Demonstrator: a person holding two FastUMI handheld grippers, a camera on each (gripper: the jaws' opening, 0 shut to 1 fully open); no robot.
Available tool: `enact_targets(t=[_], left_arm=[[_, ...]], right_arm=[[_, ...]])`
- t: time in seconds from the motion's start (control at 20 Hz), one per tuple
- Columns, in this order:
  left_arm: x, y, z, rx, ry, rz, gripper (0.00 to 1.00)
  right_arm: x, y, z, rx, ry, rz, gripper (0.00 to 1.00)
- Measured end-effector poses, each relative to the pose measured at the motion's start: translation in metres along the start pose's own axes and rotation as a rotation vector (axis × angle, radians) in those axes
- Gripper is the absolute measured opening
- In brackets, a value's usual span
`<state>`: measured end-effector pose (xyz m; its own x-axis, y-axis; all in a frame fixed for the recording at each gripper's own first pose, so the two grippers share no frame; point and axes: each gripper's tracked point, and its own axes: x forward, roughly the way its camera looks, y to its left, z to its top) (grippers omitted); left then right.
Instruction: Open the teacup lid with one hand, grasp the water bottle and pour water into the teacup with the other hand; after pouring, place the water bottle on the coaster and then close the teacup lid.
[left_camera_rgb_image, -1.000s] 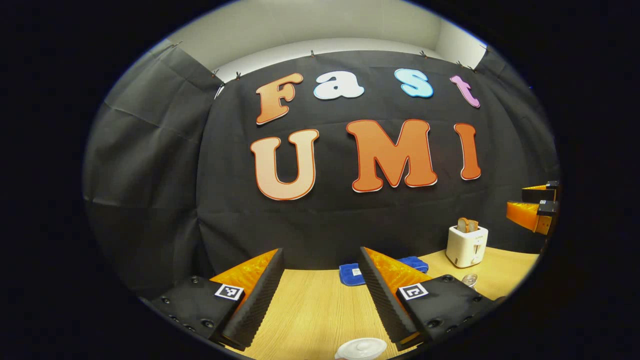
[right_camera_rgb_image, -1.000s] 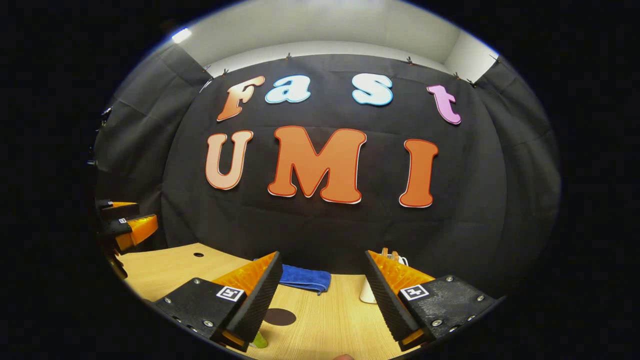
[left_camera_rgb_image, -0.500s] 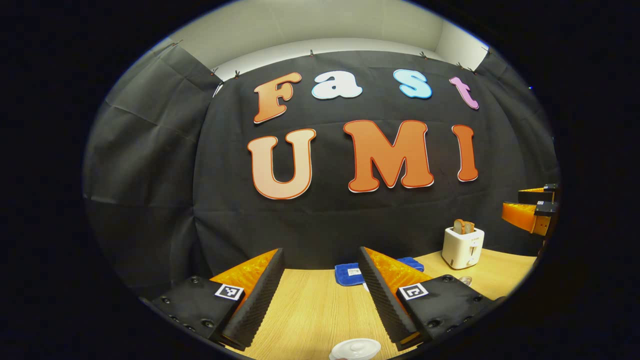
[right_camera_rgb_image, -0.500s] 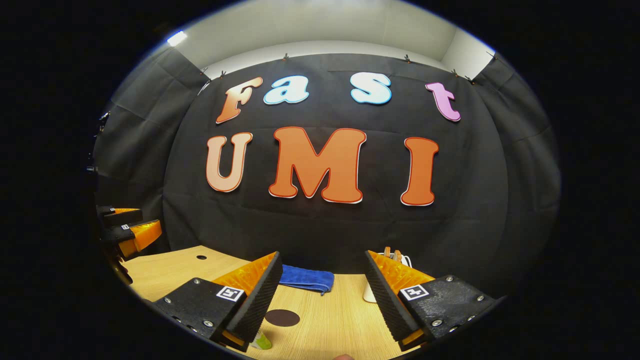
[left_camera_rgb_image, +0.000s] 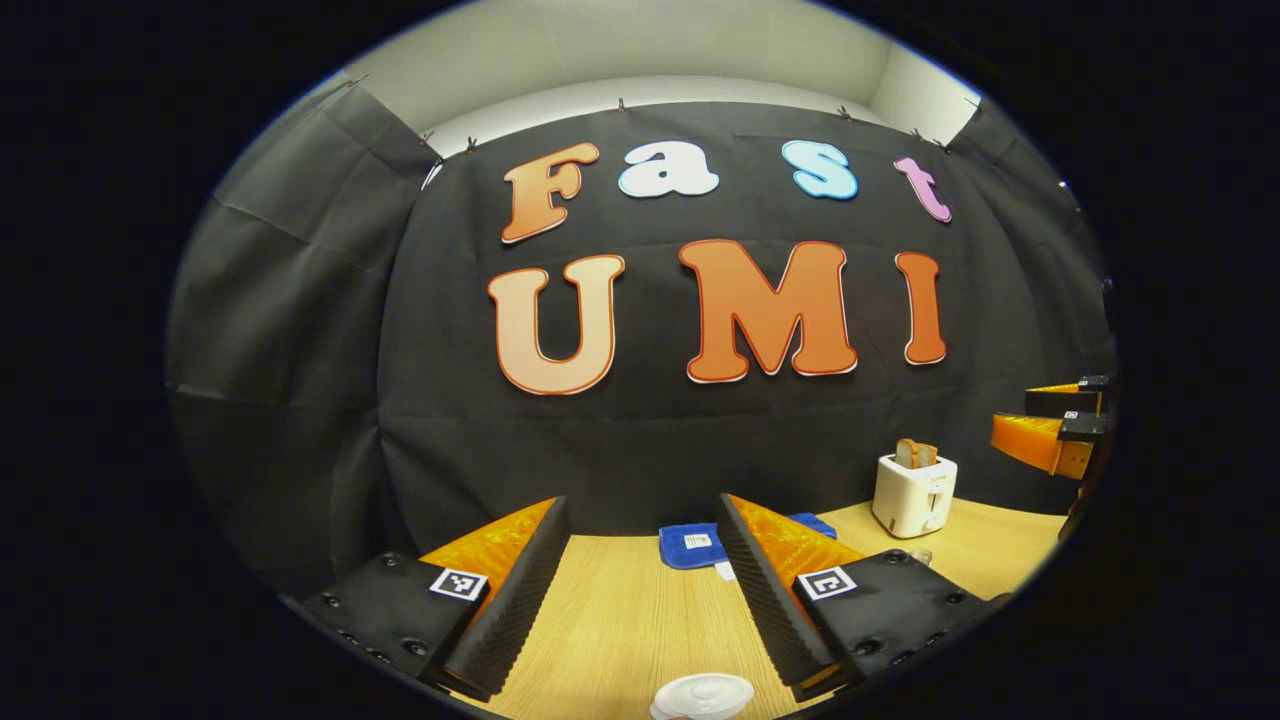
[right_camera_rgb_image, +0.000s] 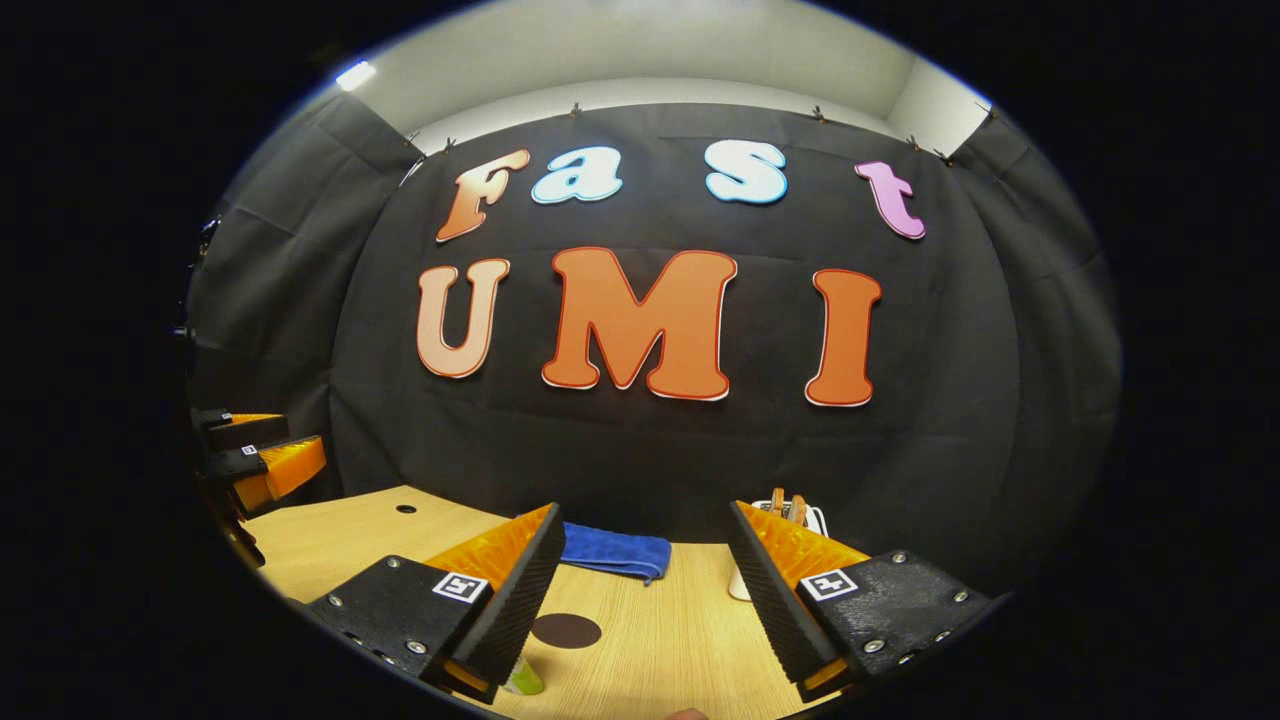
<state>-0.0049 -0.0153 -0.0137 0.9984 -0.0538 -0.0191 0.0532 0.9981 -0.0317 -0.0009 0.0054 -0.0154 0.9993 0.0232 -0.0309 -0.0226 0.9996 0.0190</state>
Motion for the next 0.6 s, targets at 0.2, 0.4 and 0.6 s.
enact_targets(t=[0.2, 0.4, 0.6], left_arm=[[-0.005, -0.005, -0.036, -0.02, 0.075, -0.028, 0.96], [-0.01, -0.012, -0.066, -0.005, 0.122, -0.055, 0.96], [-0.014, -0.023, -0.093, 0.004, 0.165, -0.089, 0.97]], right_arm=[[-0.004, 0.005, -0.022, 0.019, 0.038, 0.034, 0.98], [-0.011, 0.014, -0.041, 0.009, 0.057, 0.078, 0.98], [-0.02, 0.027, -0.062, 0.0, 0.074, 0.131, 1.0]])
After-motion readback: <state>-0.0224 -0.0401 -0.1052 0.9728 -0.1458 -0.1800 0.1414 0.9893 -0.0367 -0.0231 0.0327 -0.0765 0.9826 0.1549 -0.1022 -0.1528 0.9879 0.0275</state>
